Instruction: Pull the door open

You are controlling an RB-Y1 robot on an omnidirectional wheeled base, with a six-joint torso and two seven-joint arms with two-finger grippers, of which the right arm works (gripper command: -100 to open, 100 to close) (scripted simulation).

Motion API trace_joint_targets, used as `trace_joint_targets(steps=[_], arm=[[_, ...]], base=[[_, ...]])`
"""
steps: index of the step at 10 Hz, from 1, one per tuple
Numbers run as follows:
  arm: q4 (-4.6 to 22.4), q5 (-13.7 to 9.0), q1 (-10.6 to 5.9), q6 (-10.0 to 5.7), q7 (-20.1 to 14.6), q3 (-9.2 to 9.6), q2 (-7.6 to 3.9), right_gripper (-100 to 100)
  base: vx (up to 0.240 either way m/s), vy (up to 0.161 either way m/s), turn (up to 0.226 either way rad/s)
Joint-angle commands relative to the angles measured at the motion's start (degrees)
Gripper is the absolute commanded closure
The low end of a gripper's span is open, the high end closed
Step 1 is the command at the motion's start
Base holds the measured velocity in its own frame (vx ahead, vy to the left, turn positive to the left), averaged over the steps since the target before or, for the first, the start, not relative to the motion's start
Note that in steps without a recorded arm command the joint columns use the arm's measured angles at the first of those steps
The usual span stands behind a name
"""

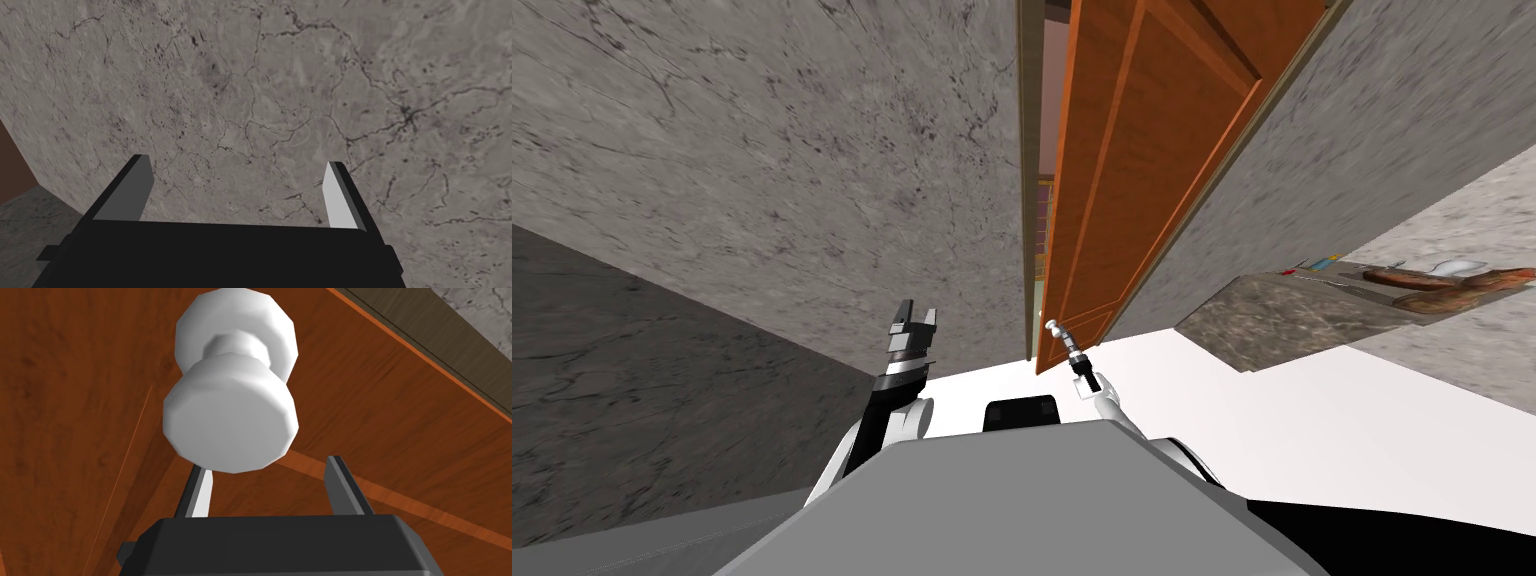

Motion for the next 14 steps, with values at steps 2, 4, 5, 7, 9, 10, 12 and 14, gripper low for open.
trace_joint_targets(steps=[2, 4, 5, 7, 9, 10, 12, 14], arm=[[0.3, -0.6, 0.13, -0.35, -3.4, 1.63, 0.82, 100], [0.4, -1.2, 0.09, -0.34, -5.2, 1.9, 0.7, 100], [0.5, -1.9, 0.05, -0.33, -7.1, 2.2, 0.56, 100], [0.7, -2.7, 0.0, -0.31, -9.2, 2.53, 0.4, 100], [0.7, -2.7, 0.0, -0.31, -9.2, 2.53, 0.4, 100], [0.8, -3.5, -0.05, -0.3, -11.3, 2.86, 0.24, 100], [0.8, -3.5, -0.05, -0.3, -11.3, 2.86, 0.24, 100], [0.8, -3.5, -0.05, -0.3, -11.3, 2.86, 0.24, 100]], base=[[-0.029, -0.013, 0.038], [-0.038, -0.022, 0.074], [-0.027, -0.018, 0.056], [-0.052, -0.033, 0.088], [-0.014, -0.007, -0.012], [-0.014, -0.001, 0.061], [-0.02, -0.023, 0.019], [0.003, 0.006, 0.011]])
